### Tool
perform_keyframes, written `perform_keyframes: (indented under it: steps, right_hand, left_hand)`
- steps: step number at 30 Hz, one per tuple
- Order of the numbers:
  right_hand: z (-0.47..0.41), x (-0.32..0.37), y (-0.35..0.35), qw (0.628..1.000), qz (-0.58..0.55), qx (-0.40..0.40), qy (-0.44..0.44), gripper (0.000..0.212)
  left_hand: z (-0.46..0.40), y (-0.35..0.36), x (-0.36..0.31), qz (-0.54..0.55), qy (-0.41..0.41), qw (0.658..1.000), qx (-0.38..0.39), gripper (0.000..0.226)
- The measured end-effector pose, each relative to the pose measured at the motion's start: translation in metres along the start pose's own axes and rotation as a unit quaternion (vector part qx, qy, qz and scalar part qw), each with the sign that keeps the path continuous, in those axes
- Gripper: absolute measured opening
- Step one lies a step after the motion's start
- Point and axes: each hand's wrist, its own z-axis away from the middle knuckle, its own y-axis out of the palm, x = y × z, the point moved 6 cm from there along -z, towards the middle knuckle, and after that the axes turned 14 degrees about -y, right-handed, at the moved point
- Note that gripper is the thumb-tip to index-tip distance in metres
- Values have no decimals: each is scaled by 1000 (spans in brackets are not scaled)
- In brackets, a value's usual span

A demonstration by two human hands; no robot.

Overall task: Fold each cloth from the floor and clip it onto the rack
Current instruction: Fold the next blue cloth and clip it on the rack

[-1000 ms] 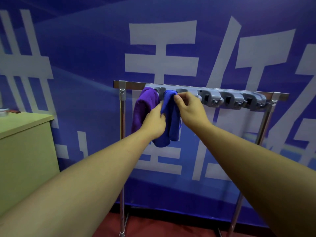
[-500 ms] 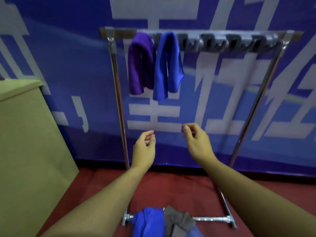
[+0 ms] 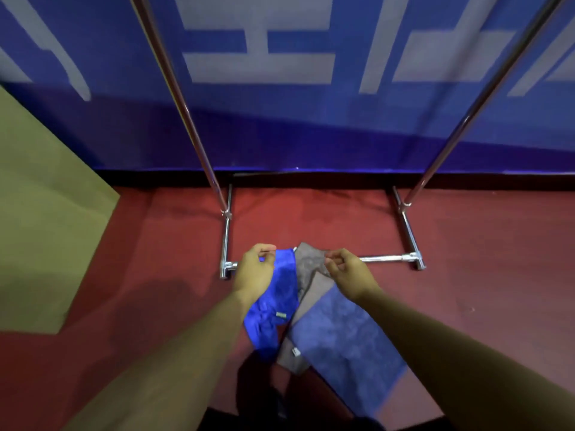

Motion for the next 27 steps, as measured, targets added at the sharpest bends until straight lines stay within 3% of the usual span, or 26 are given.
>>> perform_keyframes:
  steps: [6, 10, 14, 18, 20, 23, 25, 27]
  right_hand:
    - [5, -86, 51, 995, 17, 46, 84, 18]
    - [0, -118, 98, 989, -15, 85, 119, 18]
    - [-1, -141, 136, 981, -69, 84, 161, 20]
    - [5, -156, 166, 961, -138, 41, 235, 4]
    - [4, -163, 180, 956, -154, 28, 247, 14]
    - [5, -164, 197, 934, -208, -8, 289, 11]
    - [4, -165, 206, 915, -248, -27, 318, 22]
    - [3, -165, 209, 908, -259, -39, 327, 18]
  left_hand:
    - [-26, 50, 74, -86, -87, 992, 10, 16]
    - [-34, 60, 124, -186, -177, 966, -23, 21]
    - [-46, 72, 155, -194, -218, 956, -24, 24]
    - [-61, 80, 181, -153, -288, 945, -29, 28]
    - [-62, 81, 190, -102, -327, 939, -28, 33]
    - [-62, 86, 196, -32, -345, 938, -12, 37]
    - [-60, 93, 201, -1, -368, 930, 17, 38]
    - [-54, 102, 202, 24, -394, 917, 54, 34]
